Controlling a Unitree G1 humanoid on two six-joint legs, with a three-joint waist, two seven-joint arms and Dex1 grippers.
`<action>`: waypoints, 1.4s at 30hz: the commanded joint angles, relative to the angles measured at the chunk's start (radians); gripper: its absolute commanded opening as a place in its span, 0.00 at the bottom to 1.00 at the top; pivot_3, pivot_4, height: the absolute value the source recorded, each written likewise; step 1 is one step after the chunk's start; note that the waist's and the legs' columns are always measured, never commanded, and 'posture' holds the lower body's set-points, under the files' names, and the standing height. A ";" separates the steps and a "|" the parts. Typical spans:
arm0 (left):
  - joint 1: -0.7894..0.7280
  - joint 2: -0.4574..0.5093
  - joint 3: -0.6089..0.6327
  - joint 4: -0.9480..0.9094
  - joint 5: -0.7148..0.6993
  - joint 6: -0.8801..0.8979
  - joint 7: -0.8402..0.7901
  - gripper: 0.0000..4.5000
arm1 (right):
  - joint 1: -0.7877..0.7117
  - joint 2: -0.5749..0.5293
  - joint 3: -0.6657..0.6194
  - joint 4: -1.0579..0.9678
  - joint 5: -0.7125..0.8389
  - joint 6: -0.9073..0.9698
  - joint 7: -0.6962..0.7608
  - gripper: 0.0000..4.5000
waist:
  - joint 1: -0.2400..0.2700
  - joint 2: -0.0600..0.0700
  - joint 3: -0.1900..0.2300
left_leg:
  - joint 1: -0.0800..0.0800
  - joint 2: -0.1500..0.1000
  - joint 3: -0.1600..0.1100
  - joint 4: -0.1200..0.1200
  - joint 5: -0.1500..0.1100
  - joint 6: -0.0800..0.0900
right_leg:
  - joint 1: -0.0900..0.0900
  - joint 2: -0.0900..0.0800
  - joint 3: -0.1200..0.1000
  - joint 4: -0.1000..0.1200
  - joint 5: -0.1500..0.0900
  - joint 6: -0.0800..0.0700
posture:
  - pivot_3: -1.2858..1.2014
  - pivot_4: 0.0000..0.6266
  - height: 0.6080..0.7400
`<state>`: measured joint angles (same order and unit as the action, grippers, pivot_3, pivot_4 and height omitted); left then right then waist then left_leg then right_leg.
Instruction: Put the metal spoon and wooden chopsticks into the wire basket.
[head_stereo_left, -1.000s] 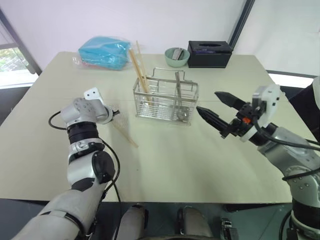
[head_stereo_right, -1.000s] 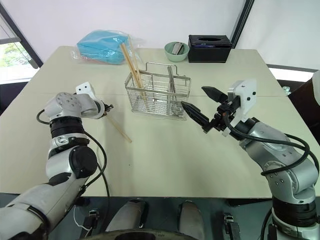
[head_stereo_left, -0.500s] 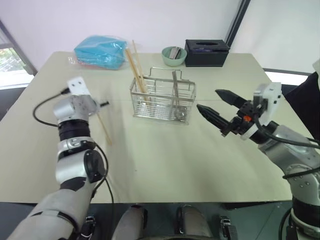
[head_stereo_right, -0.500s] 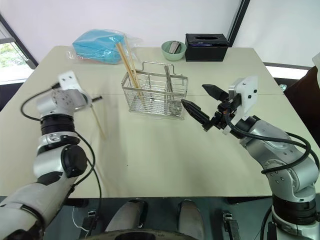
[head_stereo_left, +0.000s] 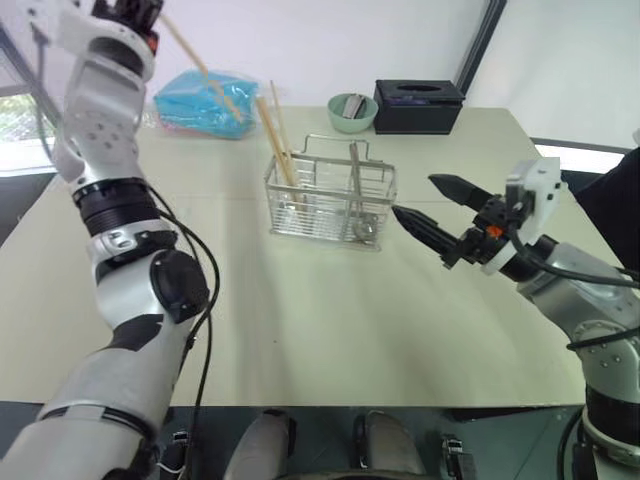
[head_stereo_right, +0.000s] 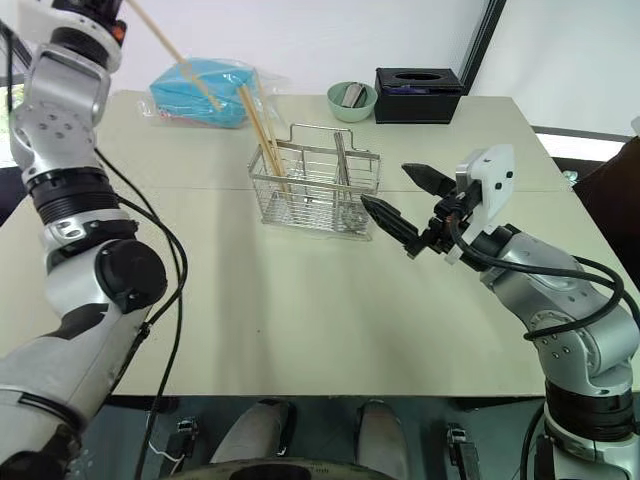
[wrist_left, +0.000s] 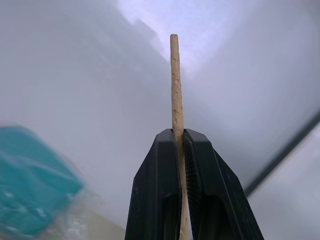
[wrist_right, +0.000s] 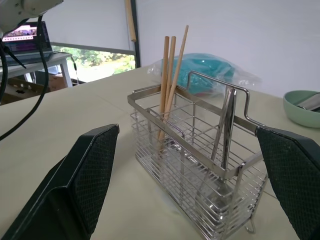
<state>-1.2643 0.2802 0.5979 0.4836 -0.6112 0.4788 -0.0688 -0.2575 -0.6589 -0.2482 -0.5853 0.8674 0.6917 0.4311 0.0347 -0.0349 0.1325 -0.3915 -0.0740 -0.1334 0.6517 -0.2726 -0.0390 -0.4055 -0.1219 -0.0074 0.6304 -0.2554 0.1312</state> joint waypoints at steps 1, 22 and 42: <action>0.022 -0.020 -0.131 -0.083 0.027 -0.001 -0.089 0.01 | -0.005 -0.004 -0.026 -0.034 0.000 -0.011 -0.010 1.00 | -0.001 0.000 0.000 | 0.000 0.000 0.000 0.000 0.000 0.000 | 0.000 0.001 0.000 0.000 0.000 0.000 | 0.52 0.24 0.35; 0.258 -0.160 -0.429 -0.098 0.240 -0.261 -0.240 0.45 | 0.045 -0.030 -0.104 -0.061 0.011 -0.011 -0.042 1.00 | 0.003 0.000 0.000 | 0.000 0.001 0.000 0.000 0.000 0.000 | 0.000 0.001 0.001 0.000 0.000 -0.001 | 0.52 0.24 0.35; 0.594 0.646 -0.420 -0.481 0.170 0.039 -0.892 1.00 | 0.031 -0.191 -0.091 0.153 -0.116 -0.087 0.252 1.00 | -0.041 0.006 0.003 | 0.001 0.002 0.001 -0.003 0.000 0.001 | -0.001 0.002 0.002 0.000 0.000 -0.001 | 0.52 0.24 0.35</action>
<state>-0.6934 0.8797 0.1615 0.0632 -0.4267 0.5390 -0.8542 -0.2303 -0.8243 -0.3211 -0.4413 0.7648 0.6374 0.6199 -0.0063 -0.0287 0.1359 -0.3907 -0.0716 -0.1329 0.6484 -0.2727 -0.0384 -0.4064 -0.1204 -0.0056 0.6294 -0.2558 0.1297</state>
